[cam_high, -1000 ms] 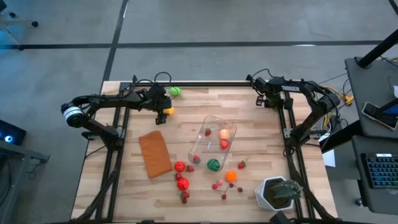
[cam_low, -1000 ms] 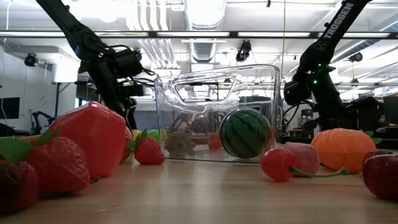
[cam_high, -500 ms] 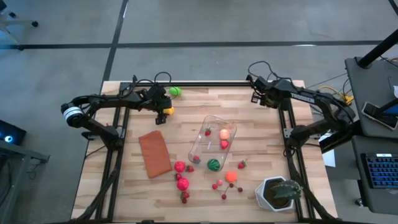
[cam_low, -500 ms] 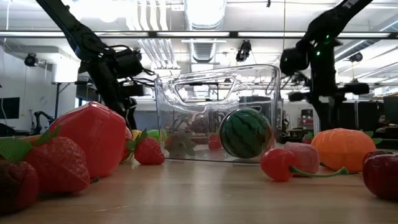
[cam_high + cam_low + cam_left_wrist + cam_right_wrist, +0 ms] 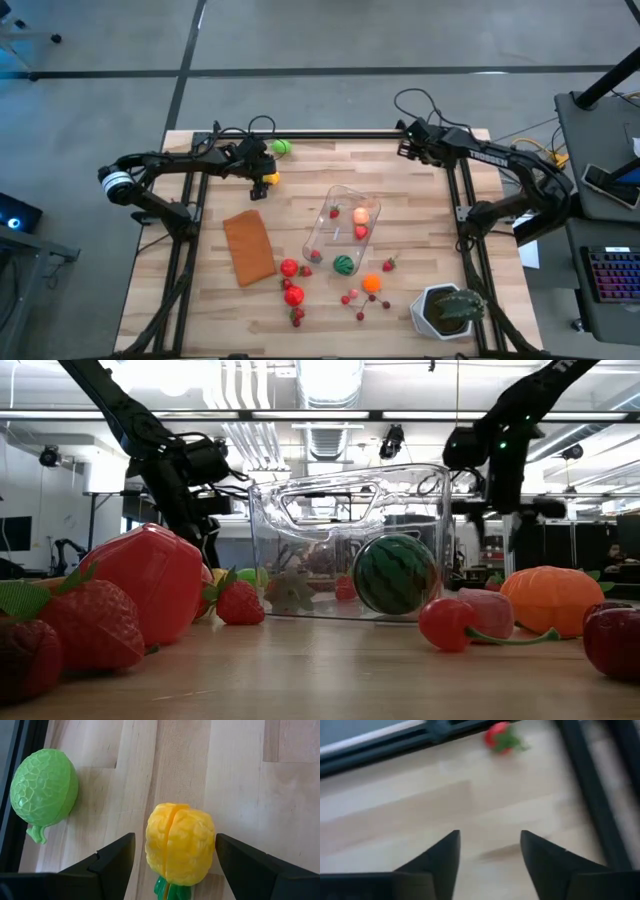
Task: Pick and placing Produce into tupperware
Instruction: Put the red strawberry into the transparent bin
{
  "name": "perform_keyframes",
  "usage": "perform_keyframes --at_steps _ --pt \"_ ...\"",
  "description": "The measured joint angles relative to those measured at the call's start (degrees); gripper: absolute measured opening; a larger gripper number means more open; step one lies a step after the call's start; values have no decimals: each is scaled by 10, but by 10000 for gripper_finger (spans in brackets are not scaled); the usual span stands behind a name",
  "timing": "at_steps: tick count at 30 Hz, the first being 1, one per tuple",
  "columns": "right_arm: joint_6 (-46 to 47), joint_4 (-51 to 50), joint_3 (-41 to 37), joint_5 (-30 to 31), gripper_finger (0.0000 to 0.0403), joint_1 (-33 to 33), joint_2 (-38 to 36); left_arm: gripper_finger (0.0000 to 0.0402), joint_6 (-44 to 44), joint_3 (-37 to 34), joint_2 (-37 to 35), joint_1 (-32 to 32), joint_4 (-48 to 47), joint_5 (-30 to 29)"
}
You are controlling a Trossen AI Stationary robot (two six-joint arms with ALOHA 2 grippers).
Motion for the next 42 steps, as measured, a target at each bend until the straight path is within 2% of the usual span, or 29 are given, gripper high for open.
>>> perform_keyframes --at_steps 2,5,8,12,16,22,27,29,34,40,42 --pt "29 28 0 -9 229 7 14 260 0 0 0 0 0 0" --pt "115 31 0 25 254 17 32 260 0 0 0 0 0 0" --pt "263 3 0 58 263 17 45 260 0 0 0 0 -1 -1" --pt "444 13 0 58 260 16 64 260 0 0 0 0 -1 -1" --pt "521 54 0 80 251 17 87 260 0 0 0 0 -1 -2" --pt "638 58 8 164 238 19 111 260 0 0 0 0 -1 -2" --pt "705 48 20 176 225 10 131 260 0 0 -1 0 -2 -2" --pt "698 46 26 173 219 4 135 260 0 0 -2 0 -1 -2" --pt "531 8 60 156 211 11 140 260 0 0 -3 0 -1 -2" --pt "291 -116 133 232 210 81 138 260 0 0 -3 0 -1 -4" --pt "202 -174 173 236 210 106 139 260 0 0 -3 0 -1 -4"
